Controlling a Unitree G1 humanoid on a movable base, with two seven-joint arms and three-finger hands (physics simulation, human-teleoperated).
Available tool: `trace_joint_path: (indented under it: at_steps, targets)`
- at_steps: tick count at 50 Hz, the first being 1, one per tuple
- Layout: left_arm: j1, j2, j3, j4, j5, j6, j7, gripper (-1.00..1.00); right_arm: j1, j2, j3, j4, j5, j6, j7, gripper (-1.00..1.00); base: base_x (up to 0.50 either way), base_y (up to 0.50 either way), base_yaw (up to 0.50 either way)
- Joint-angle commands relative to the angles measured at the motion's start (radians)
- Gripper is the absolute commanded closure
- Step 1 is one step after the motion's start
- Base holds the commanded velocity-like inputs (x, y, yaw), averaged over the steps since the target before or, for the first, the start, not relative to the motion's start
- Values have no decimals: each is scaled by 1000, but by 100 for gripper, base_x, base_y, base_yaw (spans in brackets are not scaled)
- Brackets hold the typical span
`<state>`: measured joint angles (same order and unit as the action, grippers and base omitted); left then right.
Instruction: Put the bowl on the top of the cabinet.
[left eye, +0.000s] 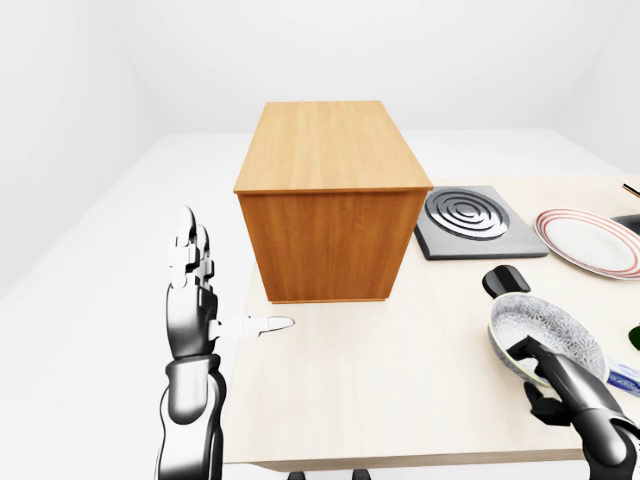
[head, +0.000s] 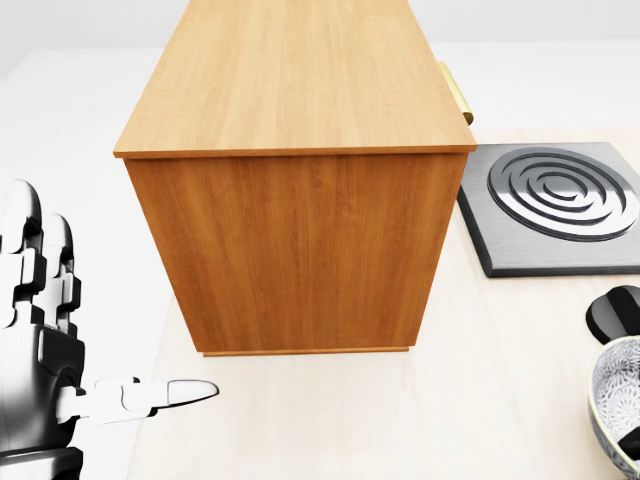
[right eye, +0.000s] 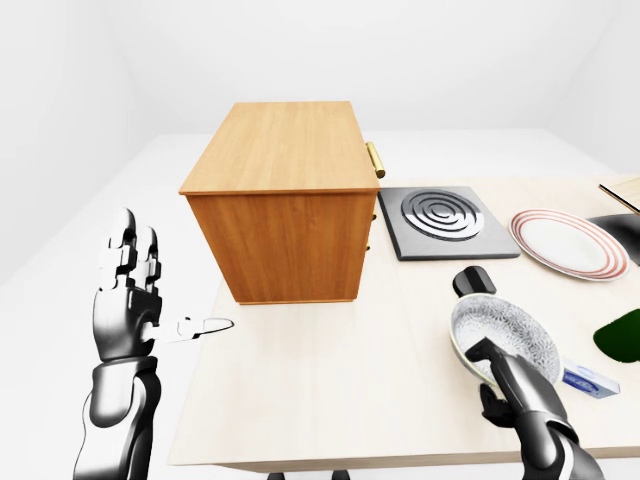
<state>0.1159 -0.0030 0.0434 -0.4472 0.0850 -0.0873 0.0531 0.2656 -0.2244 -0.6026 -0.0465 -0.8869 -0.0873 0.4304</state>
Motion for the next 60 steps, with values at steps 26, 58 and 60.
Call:
trace_joint_path:
  at_steps: [26,58,60]
  targets:
    - [-17,2,4,23,-1,0,13,-100,-237,-149,-107,-470,219,0,268,100,0,0,0]
    - [-23,4,4,24,-8,0,5,-100,-1845,-496,555,1368,-178,0,-89,100,0,0,0]
    - [-24,4,6,22,-9,0,4,-100,-1874,-486,553,1379,-198,0,-122,100,0,0,0]
